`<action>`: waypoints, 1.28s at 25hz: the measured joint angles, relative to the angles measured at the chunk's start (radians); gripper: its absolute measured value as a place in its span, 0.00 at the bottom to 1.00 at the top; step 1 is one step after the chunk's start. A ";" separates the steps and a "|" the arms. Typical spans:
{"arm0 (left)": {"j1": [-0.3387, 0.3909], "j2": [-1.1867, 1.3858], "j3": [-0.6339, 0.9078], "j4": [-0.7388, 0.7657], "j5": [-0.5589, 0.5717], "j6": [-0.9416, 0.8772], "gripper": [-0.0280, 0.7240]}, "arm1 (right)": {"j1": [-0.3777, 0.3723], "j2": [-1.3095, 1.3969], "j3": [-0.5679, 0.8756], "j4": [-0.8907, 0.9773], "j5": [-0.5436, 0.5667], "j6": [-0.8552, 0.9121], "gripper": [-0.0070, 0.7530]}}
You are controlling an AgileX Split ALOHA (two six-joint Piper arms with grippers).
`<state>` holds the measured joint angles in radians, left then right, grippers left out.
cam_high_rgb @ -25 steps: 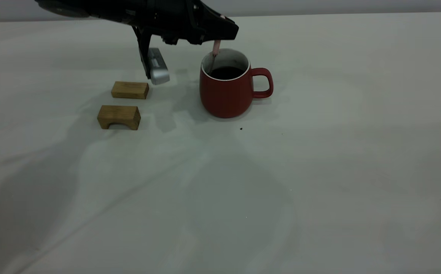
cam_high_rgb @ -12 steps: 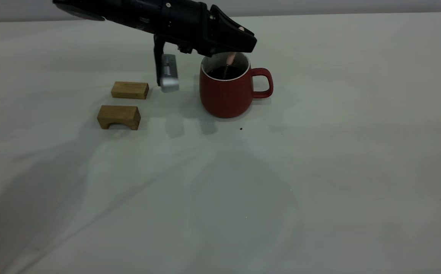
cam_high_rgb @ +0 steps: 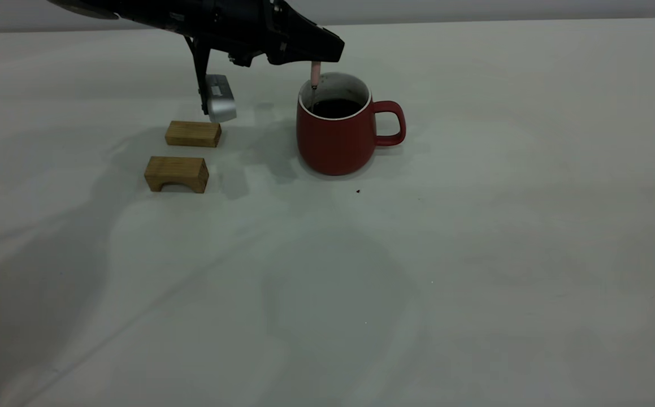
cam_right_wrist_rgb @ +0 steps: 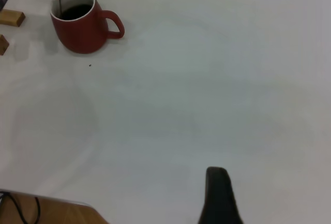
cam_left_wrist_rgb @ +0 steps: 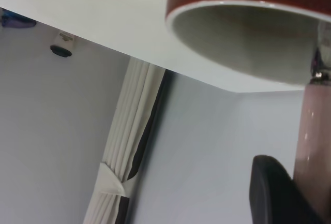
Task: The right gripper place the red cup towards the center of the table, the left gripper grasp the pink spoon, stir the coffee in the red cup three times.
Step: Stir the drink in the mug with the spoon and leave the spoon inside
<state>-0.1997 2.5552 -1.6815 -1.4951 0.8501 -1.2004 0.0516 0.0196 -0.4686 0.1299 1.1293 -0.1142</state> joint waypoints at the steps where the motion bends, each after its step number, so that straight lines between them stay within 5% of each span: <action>1: -0.001 0.000 0.000 0.001 0.007 -0.002 0.23 | 0.000 0.000 0.000 0.000 0.000 0.000 0.78; 13: -0.001 0.001 0.000 0.012 0.114 0.008 0.26 | 0.000 0.000 0.000 0.000 0.000 0.000 0.78; 18: -0.001 0.001 0.000 0.083 0.176 0.045 0.55 | 0.000 0.000 0.000 0.000 0.000 0.000 0.78; 23: -0.001 0.001 0.000 0.116 0.177 0.270 0.74 | 0.000 0.000 0.000 0.000 0.000 0.000 0.78; 32: -0.001 -0.139 0.001 0.284 0.182 0.751 0.76 | 0.000 0.000 0.000 0.000 0.000 0.000 0.78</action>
<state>-0.2009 2.4157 -1.6805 -1.2109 1.0317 -0.4494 0.0516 0.0195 -0.4686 0.1299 1.1293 -0.1142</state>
